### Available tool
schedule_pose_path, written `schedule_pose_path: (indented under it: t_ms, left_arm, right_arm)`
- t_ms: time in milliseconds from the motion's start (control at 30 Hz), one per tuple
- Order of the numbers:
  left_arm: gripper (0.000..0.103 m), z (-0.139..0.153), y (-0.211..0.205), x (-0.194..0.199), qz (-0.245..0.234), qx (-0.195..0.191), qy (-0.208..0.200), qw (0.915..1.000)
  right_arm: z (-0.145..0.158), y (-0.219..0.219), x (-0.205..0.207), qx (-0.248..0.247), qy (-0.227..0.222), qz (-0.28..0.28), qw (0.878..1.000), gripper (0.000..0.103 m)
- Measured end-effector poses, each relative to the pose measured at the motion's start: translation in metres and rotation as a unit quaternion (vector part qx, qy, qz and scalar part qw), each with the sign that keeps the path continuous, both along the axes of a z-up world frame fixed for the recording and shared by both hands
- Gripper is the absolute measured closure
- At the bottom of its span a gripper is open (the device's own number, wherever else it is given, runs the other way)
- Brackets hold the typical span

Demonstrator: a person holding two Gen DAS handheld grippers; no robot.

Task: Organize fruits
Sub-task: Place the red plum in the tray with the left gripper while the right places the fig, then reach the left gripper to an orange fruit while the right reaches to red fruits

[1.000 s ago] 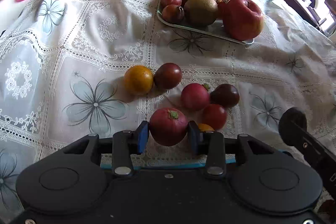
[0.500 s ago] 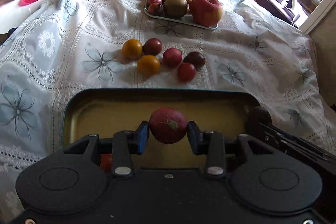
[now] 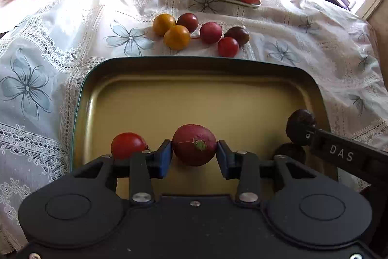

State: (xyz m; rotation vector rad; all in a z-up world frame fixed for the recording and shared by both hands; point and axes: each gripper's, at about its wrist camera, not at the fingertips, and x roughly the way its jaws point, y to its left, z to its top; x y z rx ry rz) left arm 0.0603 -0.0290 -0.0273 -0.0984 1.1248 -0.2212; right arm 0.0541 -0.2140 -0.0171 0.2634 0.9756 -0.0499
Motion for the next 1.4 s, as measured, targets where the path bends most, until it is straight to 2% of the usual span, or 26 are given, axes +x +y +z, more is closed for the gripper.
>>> schedule_pose_path:
  t_ms: [233, 433, 600, 800, 1033, 1200, 1400]
  left_arm:
    - [0.055, -0.001, -0.002, -0.003, -0.002, 0.011, -0.001, 0.9999]
    - [0.055, 0.005, -0.001, -0.008, 0.004, 0.014, -0.017, 0.9998]
    - [0.055, 0.003, 0.0, -0.008, 0.012, 0.019, -0.008, 0.9997]
    - [0.055, -0.002, 0.008, -0.007, 0.024, 0.008, 0.01, 0.9996]
    - [0.055, -0.002, 0.007, -0.008, 0.022, 0.012, 0.009, 0.9996]
    - [0.055, 0.001, 0.006, -0.009, 0.021, 0.018, 0.002, 0.9996]
    - [0.055, 0.006, 0.01, -0.006, 0.023, 0.019, -0.002, 0.9996]
  right_arm:
    - [-0.005, 0.001, -0.003, -0.019, 0.01, -0.005, 1.0, 0.067]
    - [0.005, 0.002, -0.007, -0.029, -0.01, 0.0, 1.0, 0.066]
    - [0.01, 0.0, -0.008, -0.026, -0.016, -0.003, 1.0, 0.065]
    - [0.004, 0.0, -0.005, -0.027, -0.001, -0.007, 1.0, 0.065]
    - [0.003, 0.005, -0.007, -0.029, 0.003, 0.001, 1.0, 0.064]
    - [0.006, 0.006, -0.006, -0.041, 0.008, 0.004, 0.999, 0.057]
    - [0.011, 0.01, -0.003, -0.094, 0.026, 0.014, 0.995, 0.047]
